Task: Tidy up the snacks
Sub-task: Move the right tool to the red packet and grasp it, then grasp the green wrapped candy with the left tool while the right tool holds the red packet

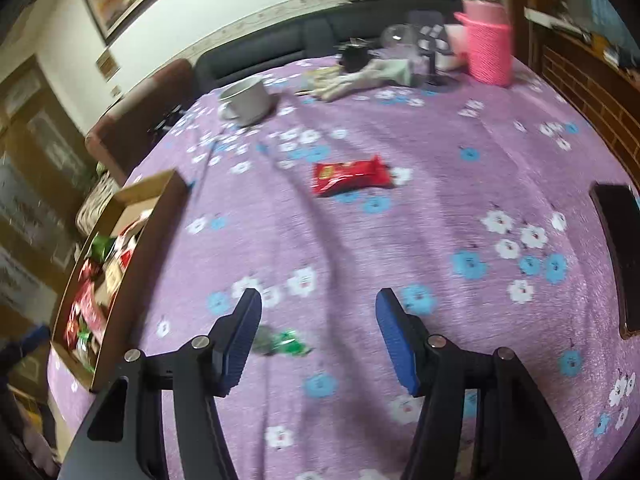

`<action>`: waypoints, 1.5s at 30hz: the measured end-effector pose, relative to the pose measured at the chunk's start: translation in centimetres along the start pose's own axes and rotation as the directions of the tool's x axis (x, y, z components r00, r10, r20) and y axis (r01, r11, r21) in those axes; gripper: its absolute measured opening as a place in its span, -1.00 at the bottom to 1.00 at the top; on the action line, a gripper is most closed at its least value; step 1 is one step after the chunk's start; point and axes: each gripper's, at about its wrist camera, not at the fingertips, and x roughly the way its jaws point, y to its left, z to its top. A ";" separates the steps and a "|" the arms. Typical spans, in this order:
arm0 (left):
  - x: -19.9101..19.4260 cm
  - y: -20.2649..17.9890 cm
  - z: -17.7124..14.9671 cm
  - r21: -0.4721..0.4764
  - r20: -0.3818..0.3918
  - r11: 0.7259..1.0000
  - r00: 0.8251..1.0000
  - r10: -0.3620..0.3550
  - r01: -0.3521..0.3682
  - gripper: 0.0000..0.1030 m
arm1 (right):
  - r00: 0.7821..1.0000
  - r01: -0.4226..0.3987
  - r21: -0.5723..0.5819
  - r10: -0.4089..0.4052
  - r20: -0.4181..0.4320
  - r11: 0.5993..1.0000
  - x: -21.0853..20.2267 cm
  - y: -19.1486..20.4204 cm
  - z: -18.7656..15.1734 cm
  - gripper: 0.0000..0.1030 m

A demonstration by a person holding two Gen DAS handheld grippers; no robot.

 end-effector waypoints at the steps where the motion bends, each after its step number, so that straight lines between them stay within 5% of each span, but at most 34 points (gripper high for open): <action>1: 0.4 -0.7 -0.1 0.018 -0.013 1.000 1.000 -0.003 0.003 0.70 | 1.000 -0.003 0.013 0.003 -0.006 1.000 0.1 -0.5 0.1 0.14; 16: 5.4 -6.1 -1.4 0.164 -0.151 0.986 0.988 0.026 -0.001 0.70 | 0.999 -0.035 0.041 0.035 -0.006 0.999 2.0 -2.8 0.7 0.22; 24: 8.9 -8.9 -2.4 0.230 -0.243 0.972 0.970 0.006 0.052 0.70 | 0.997 -0.019 -0.131 0.030 0.077 0.991 4.6 -1.5 8.4 0.28; 31: 9.6 -8.7 -2.1 0.221 -0.253 0.975 0.967 0.022 0.036 0.70 | 0.999 -0.008 -0.240 -0.004 -0.051 0.971 10.3 -0.8 10.9 0.28; 33: 9.8 -8.4 -2.0 0.213 -0.252 0.977 0.967 0.025 0.030 0.70 | 0.997 -0.008 -0.269 -0.015 -0.082 0.963 10.6 -0.7 10.2 0.13; 35: 10.1 -8.1 -1.8 0.201 -0.254 0.979 0.967 0.021 0.031 0.70 | 0.994 0.006 -0.288 -0.038 -0.106 0.958 10.4 -0.7 9.0 -0.42; 36: 10.2 -8.0 -1.8 0.196 -0.255 0.980 0.967 0.017 0.034 0.70 | 0.993 0.029 -0.303 -0.062 -0.100 0.953 10.2 -0.6 8.5 -0.49; 45: 10.3 -8.6 -1.9 0.226 -0.251 0.974 0.967 0.027 0.032 0.70 | 0.994 -0.035 -0.173 0.016 -0.111 0.984 7.1 -1.9 6.0 -0.56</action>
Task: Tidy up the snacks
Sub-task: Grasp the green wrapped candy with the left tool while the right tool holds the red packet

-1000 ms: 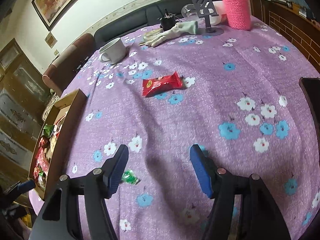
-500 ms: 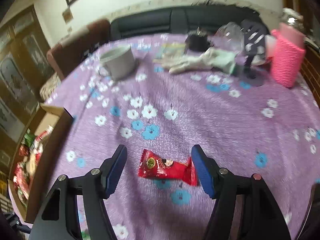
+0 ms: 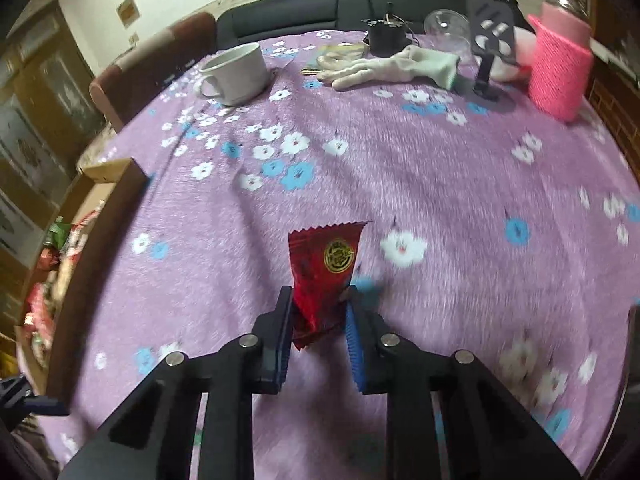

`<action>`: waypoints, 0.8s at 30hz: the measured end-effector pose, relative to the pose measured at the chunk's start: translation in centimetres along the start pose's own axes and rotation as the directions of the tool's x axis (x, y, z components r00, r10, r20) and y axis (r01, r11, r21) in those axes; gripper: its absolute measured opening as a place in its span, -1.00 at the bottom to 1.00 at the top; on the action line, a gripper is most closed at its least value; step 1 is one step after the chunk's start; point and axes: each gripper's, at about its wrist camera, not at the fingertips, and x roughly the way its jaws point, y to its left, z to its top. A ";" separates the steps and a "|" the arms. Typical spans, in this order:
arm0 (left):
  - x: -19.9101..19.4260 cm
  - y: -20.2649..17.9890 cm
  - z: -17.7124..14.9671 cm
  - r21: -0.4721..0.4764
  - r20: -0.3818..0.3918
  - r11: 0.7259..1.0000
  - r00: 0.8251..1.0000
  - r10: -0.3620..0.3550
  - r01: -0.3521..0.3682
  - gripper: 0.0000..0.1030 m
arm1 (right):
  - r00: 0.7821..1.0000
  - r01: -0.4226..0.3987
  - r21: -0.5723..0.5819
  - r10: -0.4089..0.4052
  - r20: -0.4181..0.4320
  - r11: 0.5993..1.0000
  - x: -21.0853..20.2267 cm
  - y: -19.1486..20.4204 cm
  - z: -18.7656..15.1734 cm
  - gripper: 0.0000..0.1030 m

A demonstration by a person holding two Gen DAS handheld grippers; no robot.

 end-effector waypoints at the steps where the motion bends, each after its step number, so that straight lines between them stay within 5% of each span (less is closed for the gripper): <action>1: -0.1 -0.1 0.0 0.005 0.005 1.000 1.000 0.006 -0.006 0.70 | 1.000 -0.024 0.012 0.024 0.002 1.000 -0.6 0.0 -0.6 -0.56; 7: -0.4 0.3 0.4 0.007 0.020 1.000 1.000 -0.007 0.007 0.70 | 0.998 -0.037 -0.066 0.034 -0.044 0.997 -5.5 1.3 -5.0 -0.54; 11: 0.2 0.4 0.7 0.002 0.020 1.000 1.000 0.005 -0.005 0.70 | 1.000 0.023 -0.091 -0.024 -0.010 0.996 -7.7 1.2 -6.6 0.02; 14: 0.6 -0.4 0.6 0.025 0.020 0.999 0.999 0.039 -0.039 0.70 | 0.996 0.083 -0.092 -0.082 0.019 0.992 -7.2 0.9 -6.9 0.02; 22: 1.6 -3.1 1.8 0.183 0.025 0.978 0.995 0.098 -0.101 0.70 | 0.997 0.050 -0.056 -0.046 0.066 0.997 -4.2 1.2 -7.2 0.01; 24: 2.8 -3.6 2.7 0.222 0.017 0.968 0.993 0.113 -0.114 0.70 | 0.997 0.037 -0.042 -0.034 0.063 0.998 -3.6 1.1 -7.3 -0.23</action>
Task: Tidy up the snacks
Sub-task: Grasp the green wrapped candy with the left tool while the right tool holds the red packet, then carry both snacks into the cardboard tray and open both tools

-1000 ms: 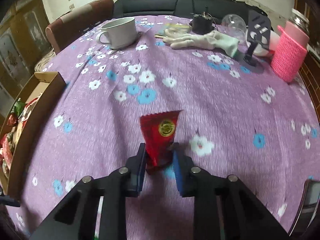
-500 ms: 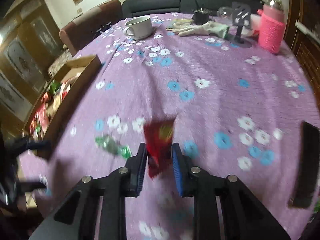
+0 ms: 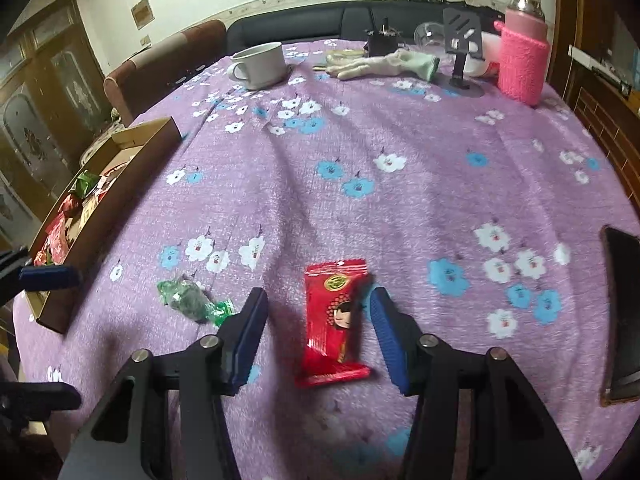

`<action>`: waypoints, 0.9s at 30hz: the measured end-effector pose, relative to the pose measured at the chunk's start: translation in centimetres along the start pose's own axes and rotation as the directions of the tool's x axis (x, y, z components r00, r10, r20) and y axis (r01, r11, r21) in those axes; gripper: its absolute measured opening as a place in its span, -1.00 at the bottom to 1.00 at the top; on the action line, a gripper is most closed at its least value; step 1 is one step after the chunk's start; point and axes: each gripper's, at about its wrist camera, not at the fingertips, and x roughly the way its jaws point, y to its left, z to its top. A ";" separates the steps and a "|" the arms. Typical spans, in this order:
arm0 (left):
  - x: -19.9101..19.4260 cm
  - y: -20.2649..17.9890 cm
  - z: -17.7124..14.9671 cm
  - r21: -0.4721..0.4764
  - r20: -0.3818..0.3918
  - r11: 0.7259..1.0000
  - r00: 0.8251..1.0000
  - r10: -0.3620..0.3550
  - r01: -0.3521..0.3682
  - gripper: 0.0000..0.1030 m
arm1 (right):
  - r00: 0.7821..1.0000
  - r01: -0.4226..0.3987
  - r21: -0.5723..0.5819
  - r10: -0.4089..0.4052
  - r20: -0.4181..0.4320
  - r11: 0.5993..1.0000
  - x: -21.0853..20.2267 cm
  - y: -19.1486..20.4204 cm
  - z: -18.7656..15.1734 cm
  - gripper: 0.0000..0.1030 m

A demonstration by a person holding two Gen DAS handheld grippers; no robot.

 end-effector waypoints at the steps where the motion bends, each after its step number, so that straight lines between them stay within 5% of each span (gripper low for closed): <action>1: 0.8 -0.2 0.6 0.020 -0.006 1.000 1.000 0.010 -0.010 0.70 | 1.000 0.009 0.004 -0.010 0.018 1.000 0.0 -0.1 -0.1 -0.48; 9: 6.3 -0.3 3.3 0.114 -0.075 0.993 0.997 0.023 -0.014 0.67 | 0.997 -0.027 0.043 0.024 0.071 0.999 -0.2 -1.2 -0.6 -0.56; 13: 8.1 -0.5 3.1 0.160 -0.129 0.987 0.992 -0.012 0.033 0.13 | 0.997 -0.039 0.053 0.036 0.074 0.998 -0.2 -1.4 -0.6 -0.56; 15: 7.8 -1.0 2.6 0.193 -0.110 0.981 0.994 -0.002 0.024 0.05 | 0.997 -0.040 0.058 0.036 0.075 0.997 -0.2 -1.5 -0.6 -0.56; 17: 7.5 -1.3 2.1 0.202 -0.096 0.979 0.995 0.010 0.010 -0.24 | 0.997 -0.034 0.059 0.030 0.077 0.998 -0.3 -1.5 -0.7 -0.56; 19: 7.1 -1.2 1.8 0.185 -0.088 0.983 0.996 0.014 0.003 -0.53 | 0.996 -0.029 0.060 0.024 0.080 0.998 -0.3 -1.5 -0.7 -0.56; 27: 4.7 1.2 0.9 0.018 -0.016 1.000 1.000 -0.011 0.011 -0.55 | 0.994 -0.025 0.085 0.015 0.112 0.996 -0.8 -1.9 -1.0 -0.56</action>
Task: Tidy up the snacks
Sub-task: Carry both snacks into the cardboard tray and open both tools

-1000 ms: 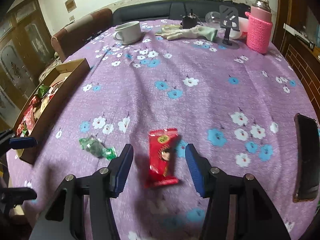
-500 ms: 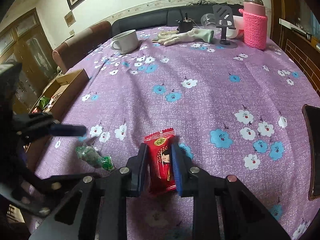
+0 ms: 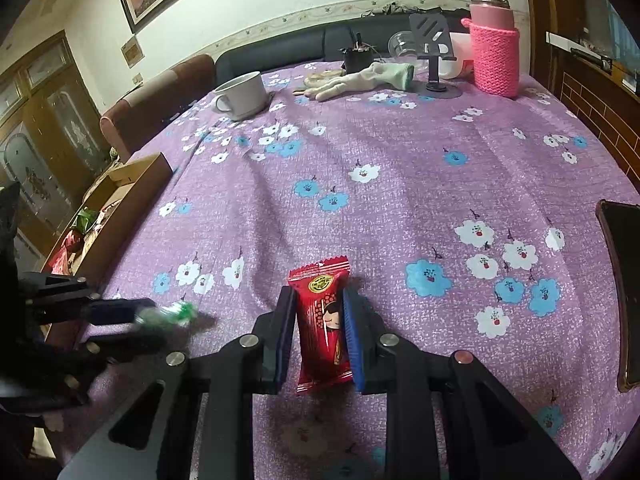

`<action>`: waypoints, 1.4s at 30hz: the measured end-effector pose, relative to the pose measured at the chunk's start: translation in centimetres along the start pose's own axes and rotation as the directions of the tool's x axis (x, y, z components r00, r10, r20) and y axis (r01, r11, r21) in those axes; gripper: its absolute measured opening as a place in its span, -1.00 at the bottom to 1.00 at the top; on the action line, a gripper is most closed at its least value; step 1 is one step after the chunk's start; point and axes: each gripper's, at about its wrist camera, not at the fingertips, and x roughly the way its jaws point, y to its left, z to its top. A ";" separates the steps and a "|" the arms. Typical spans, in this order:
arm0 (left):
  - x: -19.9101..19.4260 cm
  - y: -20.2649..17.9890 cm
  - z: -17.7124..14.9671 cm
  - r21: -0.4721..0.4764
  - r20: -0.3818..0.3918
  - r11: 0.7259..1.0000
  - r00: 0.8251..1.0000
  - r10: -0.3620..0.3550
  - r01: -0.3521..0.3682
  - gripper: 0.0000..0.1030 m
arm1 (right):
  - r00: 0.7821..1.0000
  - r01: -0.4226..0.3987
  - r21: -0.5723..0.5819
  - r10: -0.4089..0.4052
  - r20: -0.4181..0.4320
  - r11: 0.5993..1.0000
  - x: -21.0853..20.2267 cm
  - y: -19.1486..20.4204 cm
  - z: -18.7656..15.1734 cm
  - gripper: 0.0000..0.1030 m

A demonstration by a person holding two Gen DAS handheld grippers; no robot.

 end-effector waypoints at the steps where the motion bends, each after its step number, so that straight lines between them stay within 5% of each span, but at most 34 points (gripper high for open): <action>1: -0.7 0.5 -0.1 -0.030 0.014 0.999 1.000 -0.008 0.009 -0.55 | 1.000 0.003 -0.001 -0.003 0.007 1.000 -0.1 0.0 0.0 -0.56; 10: -8.8 6.8 -2.7 -0.193 0.141 0.980 0.987 0.071 -0.043 -0.54 | 1.000 0.012 -0.029 -0.012 0.003 1.000 -1.3 1.7 0.7 -0.68; 16: -12.9 12.6 -4.3 -0.268 0.157 0.949 0.965 0.211 -0.164 -0.53 | 0.998 -0.063 -0.109 0.066 0.024 0.992 -3.3 7.5 3.5 -0.86; 23: -14.7 19.3 -5.1 -0.392 0.166 0.906 0.956 0.244 -0.163 -0.53 | 0.997 -0.075 -0.230 0.077 -0.001 0.970 -1.9 14.6 6.1 -0.90; 24: -15.0 19.4 -5.3 -0.395 0.170 0.904 0.955 0.243 -0.160 -0.53 | 0.998 -0.054 -0.228 0.056 0.001 0.972 -1.8 14.3 6.3 -0.85; 26: -15.7 19.4 -5.9 -0.396 0.188 0.907 0.954 0.233 -0.144 -0.53 | 1.000 0.028 -0.213 -0.029 -0.001 0.977 -1.2 12.5 6.3 -0.31; 28: -16.1 19.5 -6.7 -0.400 0.206 0.909 0.955 0.215 -0.118 -0.53 | 0.995 0.094 -0.170 -0.099 -0.020 0.981 -0.7 9.7 5.6 -0.21; 36: -16.0 19.8 -7.3 -0.425 0.225 0.902 0.957 0.183 -0.073 -0.53 | 0.970 0.174 -0.110 -0.190 -0.152 0.978 1.9 4.3 1.6 -0.25; 38: -16.1 19.7 -7.4 -0.429 0.226 0.901 0.957 0.180 -0.068 -0.53 | 0.969 0.186 -0.101 -0.199 -0.144 0.977 2.1 4.2 1.1 -0.67; 42: -16.4 20.2 -7.2 -0.431 0.212 0.897 0.956 0.201 -0.093 -0.53 | 0.980 0.146 -0.080 -0.155 -0.129 0.986 0.9 5.0 1.3 -0.67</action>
